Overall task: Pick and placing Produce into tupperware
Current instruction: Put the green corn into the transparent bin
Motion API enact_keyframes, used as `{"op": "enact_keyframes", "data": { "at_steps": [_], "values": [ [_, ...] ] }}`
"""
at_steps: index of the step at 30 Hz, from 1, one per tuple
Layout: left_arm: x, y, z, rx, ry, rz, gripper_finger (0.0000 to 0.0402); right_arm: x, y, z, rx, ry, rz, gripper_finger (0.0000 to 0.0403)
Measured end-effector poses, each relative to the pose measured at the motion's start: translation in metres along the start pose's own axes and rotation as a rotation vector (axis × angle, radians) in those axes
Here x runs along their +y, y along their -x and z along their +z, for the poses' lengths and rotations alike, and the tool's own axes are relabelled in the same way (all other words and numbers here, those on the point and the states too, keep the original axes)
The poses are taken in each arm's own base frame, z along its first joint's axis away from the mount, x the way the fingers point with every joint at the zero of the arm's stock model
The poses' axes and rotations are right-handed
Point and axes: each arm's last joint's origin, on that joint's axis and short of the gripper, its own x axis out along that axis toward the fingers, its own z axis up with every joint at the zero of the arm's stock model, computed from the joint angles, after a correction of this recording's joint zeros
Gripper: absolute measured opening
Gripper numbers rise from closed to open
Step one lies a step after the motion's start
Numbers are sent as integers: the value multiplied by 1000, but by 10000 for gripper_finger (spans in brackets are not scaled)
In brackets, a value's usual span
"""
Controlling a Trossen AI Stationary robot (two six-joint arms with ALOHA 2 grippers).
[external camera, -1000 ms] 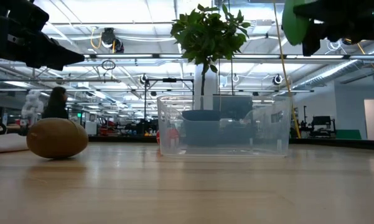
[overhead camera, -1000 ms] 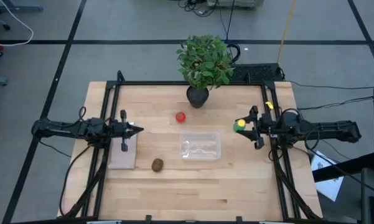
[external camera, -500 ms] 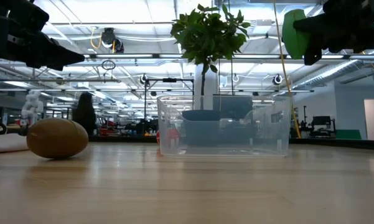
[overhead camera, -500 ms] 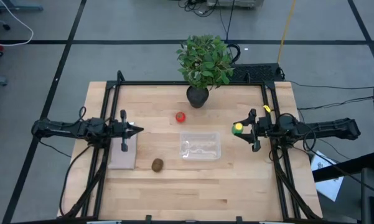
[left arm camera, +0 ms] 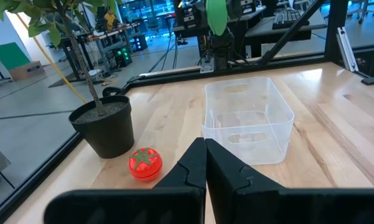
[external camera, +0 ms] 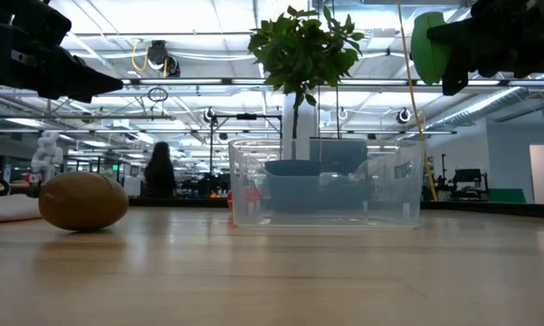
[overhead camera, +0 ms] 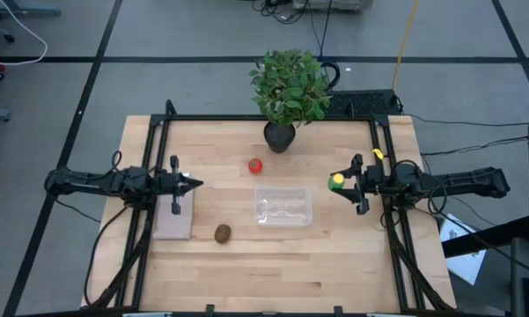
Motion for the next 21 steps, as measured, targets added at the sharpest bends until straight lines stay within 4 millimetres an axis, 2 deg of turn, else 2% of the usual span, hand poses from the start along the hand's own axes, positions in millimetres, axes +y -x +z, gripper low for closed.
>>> {"op": "enact_keyframes", "data": {
  "at_steps": [11,15,21],
  "values": [
    [0,0,0,-2,-4,1,3,-1,-11,-1,25,-25,-62,208],
    [0,0,1,-7,-5,1,3,0,-23,4,80,-27,-68,208],
    [0,0,1,-8,-4,2,3,3,-51,24,157,-5,-76,208]
  ]
}}
